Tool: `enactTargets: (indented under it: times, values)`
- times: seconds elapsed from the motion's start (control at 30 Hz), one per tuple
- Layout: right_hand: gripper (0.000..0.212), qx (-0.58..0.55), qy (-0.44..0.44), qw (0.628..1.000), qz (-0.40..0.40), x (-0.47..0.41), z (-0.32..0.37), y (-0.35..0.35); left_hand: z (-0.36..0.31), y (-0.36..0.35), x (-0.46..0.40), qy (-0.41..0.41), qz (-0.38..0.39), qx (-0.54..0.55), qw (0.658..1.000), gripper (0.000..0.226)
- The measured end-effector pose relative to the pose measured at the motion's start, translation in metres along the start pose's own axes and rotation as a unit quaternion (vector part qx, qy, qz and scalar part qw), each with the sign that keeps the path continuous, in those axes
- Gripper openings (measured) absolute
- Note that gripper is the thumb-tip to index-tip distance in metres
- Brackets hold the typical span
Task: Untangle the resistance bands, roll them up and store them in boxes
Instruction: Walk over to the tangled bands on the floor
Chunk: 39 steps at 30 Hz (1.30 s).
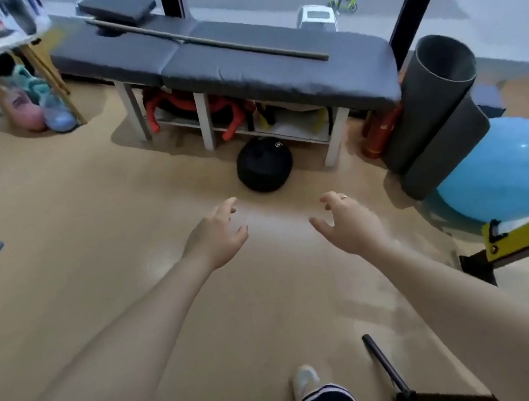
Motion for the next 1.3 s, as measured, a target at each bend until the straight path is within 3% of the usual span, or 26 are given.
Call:
enactTargets:
  times: [0.4,0.63,0.87,1.1,1.3]
  values:
    - [0.052,0.023,0.122,0.989,0.078,-0.281,0.105,-0.014,0.116,0.053,-0.178,0.154,-0.058,0.02,0.986,0.058]
    - [0.052,0.049,0.272,0.948,0.16,-0.376,0.245,-0.063,0.209,0.115,-0.2,0.283,-0.134,0.03,0.949,0.055]
    - [0.05,0.076,0.388,0.893,0.214,-0.427,0.415,-0.138,0.342,0.186,-0.196,0.372,-0.17,0.007,0.912,0.058]
    - [0.05,0.082,0.382,0.889,0.239,-0.498,0.593,-0.182,0.495,0.299,-0.214,0.406,-0.173,0.013,0.897,0.055]
    - [0.05,0.075,0.36,0.907,0.205,-0.584,0.697,-0.189,0.586,0.38,-0.279,0.373,-0.155,0.024,0.915,0.055]
Point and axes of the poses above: each hand's wrist, its own x-axis away from the middle knuckle, its own y-axis out of the back of the hand, z = x × y, the point moved 1 cm from there along -x, towards the middle knuckle, and after that the axes turned 7 degrees about -y, right-handed, at the moved point
